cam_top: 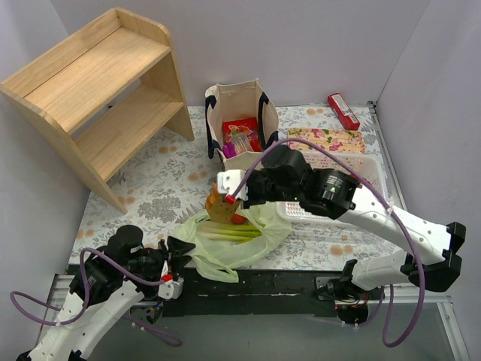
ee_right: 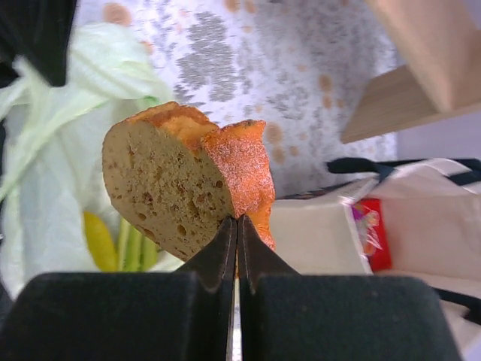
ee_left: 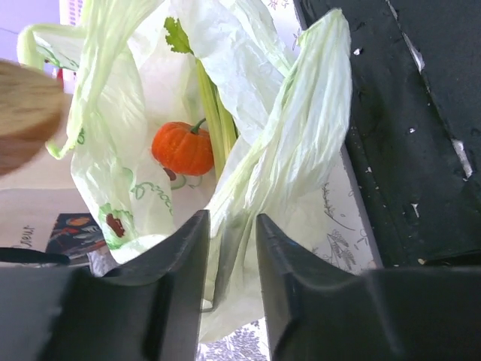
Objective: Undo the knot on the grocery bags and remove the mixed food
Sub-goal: Pick up the fake bread from the takeout bag.
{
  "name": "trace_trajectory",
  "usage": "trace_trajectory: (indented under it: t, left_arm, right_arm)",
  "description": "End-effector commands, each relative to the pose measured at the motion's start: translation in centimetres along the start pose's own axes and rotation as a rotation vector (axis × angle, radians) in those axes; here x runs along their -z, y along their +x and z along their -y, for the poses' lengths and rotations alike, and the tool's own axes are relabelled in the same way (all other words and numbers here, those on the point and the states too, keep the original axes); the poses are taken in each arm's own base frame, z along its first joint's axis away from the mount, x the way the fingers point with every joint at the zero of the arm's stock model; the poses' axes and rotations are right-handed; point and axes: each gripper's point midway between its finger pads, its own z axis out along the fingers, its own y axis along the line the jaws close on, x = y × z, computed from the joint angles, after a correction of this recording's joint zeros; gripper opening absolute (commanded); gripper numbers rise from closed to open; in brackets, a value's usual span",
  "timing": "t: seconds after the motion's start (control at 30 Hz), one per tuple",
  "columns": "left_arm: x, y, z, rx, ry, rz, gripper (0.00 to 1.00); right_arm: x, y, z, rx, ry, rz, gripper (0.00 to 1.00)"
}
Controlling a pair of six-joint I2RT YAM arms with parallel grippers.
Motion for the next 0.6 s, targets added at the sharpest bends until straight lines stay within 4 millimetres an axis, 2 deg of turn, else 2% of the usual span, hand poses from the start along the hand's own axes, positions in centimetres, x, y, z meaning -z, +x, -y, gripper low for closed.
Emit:
trace_trajectory:
  t: [0.0, 0.03, 0.07, 0.13, 0.17, 0.23, 0.27, 0.3, 0.33, 0.37, 0.4, 0.43, 0.47, 0.5, 0.53, 0.57]
  left_arm:
    - [-0.2, -0.3, -0.8, 0.008, -0.013, 0.014, 0.44]
    - [-0.2, -0.4, -1.1, 0.008, -0.016, 0.017, 0.55]
    - [-0.3, -0.6, -1.7, 0.003, -0.031, 0.022, 0.6]
    - [-0.1, -1.3, -2.7, 0.01, -0.054, 0.037, 0.73]
    - [-0.2, -1.5, -3.4, 0.009, -0.061, 0.047, 0.76]
    - [0.0, -2.2, -4.6, 0.014, -0.082, 0.057, 0.8]
    - [0.1, -2.6, -5.9, 0.006, -0.109, 0.066, 0.83]
    - [-0.2, -2.7, -6.6, 0.033, -0.108, 0.065, 0.85]
    - [0.2, -3.6, -8.0, 0.066, -0.139, 0.083, 0.86]
    - [0.3, -4.3, -9.8, 0.068, -0.184, 0.102, 0.87]
    - [-0.3, -4.1, -10.9, 0.107, -0.18, 0.1, 0.87]
    - [-0.3, -4.4, -12.0, 0.173, -0.202, 0.107, 0.88]
    - [0.3, -5.5, -14.6, 0.167, -0.268, 0.13, 0.88]
    - [0.3, -5.0, -16.3, 0.201, -0.313, 0.101, 0.9]
    - [-0.7, -4.0, -17.5, 0.267, -0.314, 0.074, 0.91]
    - [-0.6, -4.4, -19.5, 0.32, -0.362, 0.082, 0.92]
  right_arm:
    - [4.2, -0.6, 6.3, 0.014, 0.209, 0.021, 0.01]
    - [5.2, -0.6, 7.4, 0.015, 0.252, 0.029, 0.01]
    - [6.3, 0.3, 9.6, -0.002, 0.328, 0.018, 0.01]
    - [8.2, 0.9, 12.0, -0.013, 0.417, 0.016, 0.01]
    - [9.6, 1.8, 14.0, -0.017, 0.489, 0.003, 0.01]
    - [11.4, 2.8, 16.1, -0.02, 0.566, -0.012, 0.01]
    - [12.9, 4.3, 17.8, -0.038, 0.625, -0.035, 0.01]
    - [13.8, 4.6, 19.0, -0.041, 0.672, -0.031, 0.01]
    - [14.3, 5.7, 20.1, -0.056, 0.702, -0.046, 0.01]
    - [15.9, 7.6, 21.6, -0.082, 0.76, -0.078, 0.01]
    - [16.9, 8.4, 22.9, -0.098, 0.809, -0.075, 0.01]
    - [16.9, 10.2, 23.9, -0.152, 0.83, -0.088, 0.01]
    - [18.6, 12.5, 25.2, -0.194, 0.884, -0.117, 0.01]
    - [19.1, 13.8, 26.0, -0.221, 0.91, -0.131, 0.01]
    - [18.9, 15.7, 27.1, -0.266, 0.932, -0.136, 0.01]
    - [20.2, 17.7, 28.0, -0.295, 0.968, -0.156, 0.01]
